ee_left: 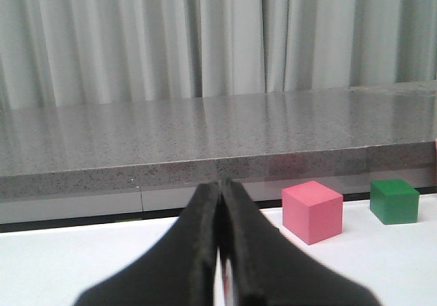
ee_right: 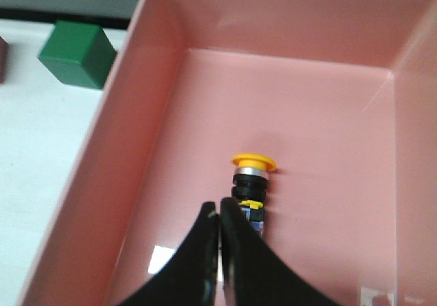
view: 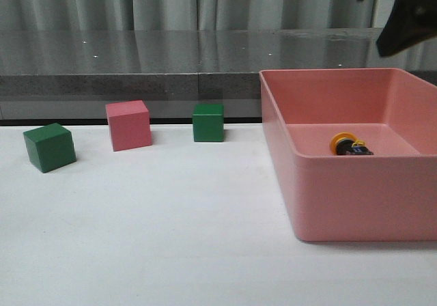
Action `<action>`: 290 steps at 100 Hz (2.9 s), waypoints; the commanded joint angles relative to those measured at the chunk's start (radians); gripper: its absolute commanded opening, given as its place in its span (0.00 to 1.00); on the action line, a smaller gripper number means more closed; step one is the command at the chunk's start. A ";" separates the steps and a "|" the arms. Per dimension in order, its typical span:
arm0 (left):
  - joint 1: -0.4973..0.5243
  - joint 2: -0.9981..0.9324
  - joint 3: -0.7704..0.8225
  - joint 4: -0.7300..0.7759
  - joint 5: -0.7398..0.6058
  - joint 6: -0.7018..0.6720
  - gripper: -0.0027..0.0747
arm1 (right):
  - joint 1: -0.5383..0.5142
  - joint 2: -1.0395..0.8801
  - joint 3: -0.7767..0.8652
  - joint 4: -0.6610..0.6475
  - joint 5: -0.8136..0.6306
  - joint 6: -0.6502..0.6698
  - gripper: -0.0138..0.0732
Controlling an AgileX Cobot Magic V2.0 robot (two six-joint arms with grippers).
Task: Place and stand button with both arms
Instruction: 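Lower the right gripper into the pink bin onto the yellow button switch, then grasp the button switch with the right gripper and lift it out, then lower the switch onto the table near the pink cube and release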
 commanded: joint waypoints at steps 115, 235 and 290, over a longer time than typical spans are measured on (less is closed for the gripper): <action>0.002 -0.030 0.045 -0.010 -0.075 -0.010 0.01 | -0.010 0.328 -0.089 -0.022 -0.106 -0.012 0.14; 0.002 -0.030 0.045 -0.010 -0.075 -0.010 0.01 | 0.414 0.530 -0.553 0.593 0.227 -1.427 0.12; 0.002 -0.030 0.045 -0.010 -0.075 -0.010 0.01 | 0.418 0.634 -0.582 0.594 0.219 -1.425 0.72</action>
